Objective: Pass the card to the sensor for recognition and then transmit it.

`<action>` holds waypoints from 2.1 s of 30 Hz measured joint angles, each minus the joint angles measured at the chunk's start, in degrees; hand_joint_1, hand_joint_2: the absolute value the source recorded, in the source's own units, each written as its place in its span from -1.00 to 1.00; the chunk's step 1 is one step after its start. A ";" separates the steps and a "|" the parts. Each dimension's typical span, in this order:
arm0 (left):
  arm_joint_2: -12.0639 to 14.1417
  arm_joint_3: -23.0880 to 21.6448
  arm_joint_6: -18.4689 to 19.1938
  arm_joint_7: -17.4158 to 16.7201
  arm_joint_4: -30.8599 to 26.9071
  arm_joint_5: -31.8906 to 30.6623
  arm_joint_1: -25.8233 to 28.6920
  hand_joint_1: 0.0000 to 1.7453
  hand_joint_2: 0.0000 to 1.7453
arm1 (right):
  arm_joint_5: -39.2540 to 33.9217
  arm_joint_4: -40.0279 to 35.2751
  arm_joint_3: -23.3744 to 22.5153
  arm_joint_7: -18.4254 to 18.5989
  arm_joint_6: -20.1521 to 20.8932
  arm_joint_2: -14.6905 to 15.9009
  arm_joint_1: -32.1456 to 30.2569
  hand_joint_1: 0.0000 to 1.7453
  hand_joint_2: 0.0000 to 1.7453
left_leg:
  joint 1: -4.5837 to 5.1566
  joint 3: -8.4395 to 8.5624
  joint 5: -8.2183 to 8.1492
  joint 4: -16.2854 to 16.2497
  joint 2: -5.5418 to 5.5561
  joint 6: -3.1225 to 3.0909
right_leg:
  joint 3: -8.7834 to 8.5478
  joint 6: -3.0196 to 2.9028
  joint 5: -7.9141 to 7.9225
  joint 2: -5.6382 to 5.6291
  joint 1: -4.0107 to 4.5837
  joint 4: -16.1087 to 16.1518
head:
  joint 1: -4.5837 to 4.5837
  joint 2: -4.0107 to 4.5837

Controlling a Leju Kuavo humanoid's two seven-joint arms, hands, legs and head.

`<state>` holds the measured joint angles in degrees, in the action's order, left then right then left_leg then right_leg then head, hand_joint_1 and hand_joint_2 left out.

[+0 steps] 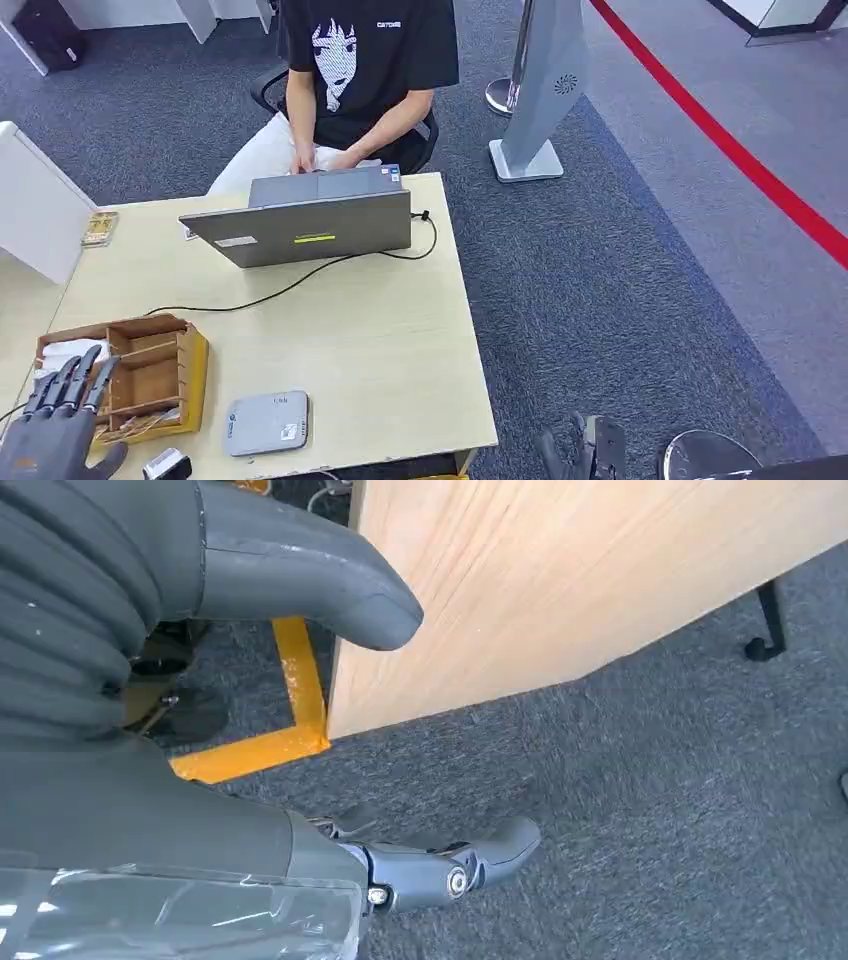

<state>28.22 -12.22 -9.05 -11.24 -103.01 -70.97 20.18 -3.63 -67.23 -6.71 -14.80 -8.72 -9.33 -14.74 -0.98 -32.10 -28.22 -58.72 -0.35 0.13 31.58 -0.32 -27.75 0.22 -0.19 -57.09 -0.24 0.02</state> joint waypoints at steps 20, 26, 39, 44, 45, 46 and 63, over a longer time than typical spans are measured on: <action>-5.23 0.72 0.92 1.23 4.75 0.50 -1.72 1.00 1.00 | -0.98 0.02 2.01 0.24 -0.68 1.07 0.07 -1.00 1.00 | -0.01 -0.01 0.00 0.00 0.00 0.00 | 0.01 0.00 0.00 -0.01 0.00 0.00 | 0.00 0.00; -5.23 1.38 1.25 1.31 4.75 0.98 -1.69 1.00 1.00 | -1.05 0.02 2.41 0.22 -0.72 1.14 0.08 -1.00 1.00 | -0.01 -0.01 0.00 0.00 0.00 0.00 | 0.01 0.00 0.00 -0.01 0.01 0.00 | 0.00 0.00; -5.42 1.86 2.25 1.16 4.77 1.03 -0.85 1.00 1.00 | 1.20 0.28 3.37 -1.81 -2.89 1.42 0.45 -1.00 1.00 | -0.01 -0.02 0.00 0.00 0.00 0.00 | 0.01 0.00 0.00 0.00 0.00 0.00 | 0.00 0.00; -6.03 2.71 0.74 1.18 4.18 1.46 -0.95 1.00 1.00 | 1.05 0.55 3.67 -1.83 -3.52 1.46 0.54 -1.00 1.00 | -0.01 0.01 0.00 0.00 0.00 0.00 | 0.02 0.00 0.00 -0.01 0.01 0.00 | -0.02 0.00; -6.17 3.00 0.63 1.58 3.23 1.68 -1.11 1.00 1.00 | 1.03 0.57 3.74 -1.83 -3.59 1.49 0.52 -1.00 1.00 | -0.02 0.01 0.00 0.00 0.00 0.00 | 0.04 0.00 0.00 -0.01 0.01 0.00 | 0.02 0.00; -6.21 3.26 0.52 2.08 2.14 1.93 -1.46 1.00 1.00 | 0.85 0.57 3.74 -1.81 -3.56 1.49 0.49 -1.00 1.00 | -0.02 0.00 0.01 -0.01 0.00 0.00 | 0.05 0.00 0.00 0.01 0.01 0.00 | -0.02 0.00; 2.36 8.09 16.46 0.24 -7.86 6.29 -30.12 1.00 1.00 | 1.38 2.69 5.69 -2.56 -1.79 2.01 1.73 -1.00 1.00 | -0.12 -0.04 0.31 -0.02 0.14 0.20 | 0.07 -0.20 0.18 0.17 0.11 -0.11 | 0.00 0.00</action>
<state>30.58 -4.13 7.41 -11.00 -110.88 -64.68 -9.94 -2.25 -64.54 -1.03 -17.35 -10.51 -7.32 -13.01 -1.10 -32.14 -27.91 -58.73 -0.21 0.33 31.65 -0.53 -27.57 0.39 -0.08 -57.20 -0.24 0.02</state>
